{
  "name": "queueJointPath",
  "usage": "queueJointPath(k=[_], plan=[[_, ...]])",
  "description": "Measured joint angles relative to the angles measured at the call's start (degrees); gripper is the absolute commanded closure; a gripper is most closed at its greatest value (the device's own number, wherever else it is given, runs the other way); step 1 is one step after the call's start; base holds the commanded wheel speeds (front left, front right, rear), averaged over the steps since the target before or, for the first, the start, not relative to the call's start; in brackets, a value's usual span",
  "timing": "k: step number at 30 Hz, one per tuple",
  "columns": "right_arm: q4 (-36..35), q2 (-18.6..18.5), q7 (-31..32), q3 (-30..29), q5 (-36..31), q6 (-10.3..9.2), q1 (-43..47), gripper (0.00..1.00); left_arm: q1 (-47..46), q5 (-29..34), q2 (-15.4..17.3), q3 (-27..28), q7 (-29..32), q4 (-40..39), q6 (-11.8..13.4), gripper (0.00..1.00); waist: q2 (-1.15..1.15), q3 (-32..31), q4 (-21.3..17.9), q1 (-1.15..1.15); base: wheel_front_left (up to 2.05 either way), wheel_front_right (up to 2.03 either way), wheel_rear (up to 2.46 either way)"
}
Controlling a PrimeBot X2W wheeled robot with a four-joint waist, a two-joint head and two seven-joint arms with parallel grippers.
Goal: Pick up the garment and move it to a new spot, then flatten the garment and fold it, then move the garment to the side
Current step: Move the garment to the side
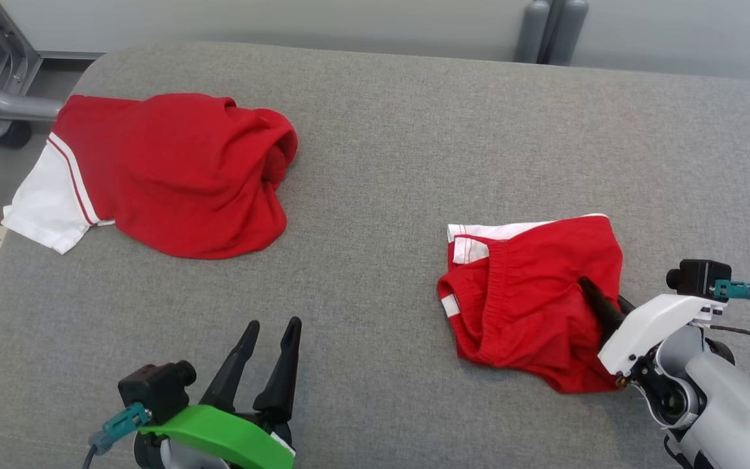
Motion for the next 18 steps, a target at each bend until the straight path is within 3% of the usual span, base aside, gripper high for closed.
queueJointPath(k=[10,18], plan=[[1.11,-0.56,-0.67,-0.36,-0.89,1.01,-2.93,1.00,0.00,0.01,0.22,1.45,-0.37,-0.55,0.36,0.00,0.00,0.70,-0.94,0.00,0.00,0.00,0.00],[2.23,-6.36,-1.19,-1.08,-4.41,0.93,-7.48,1.00,-0.11,0.65,0.41,1.55,-0.59,-2.55,0.47,0.00,0.00,1.95,-2.89,0.00,0.00,0.00,0.00]])
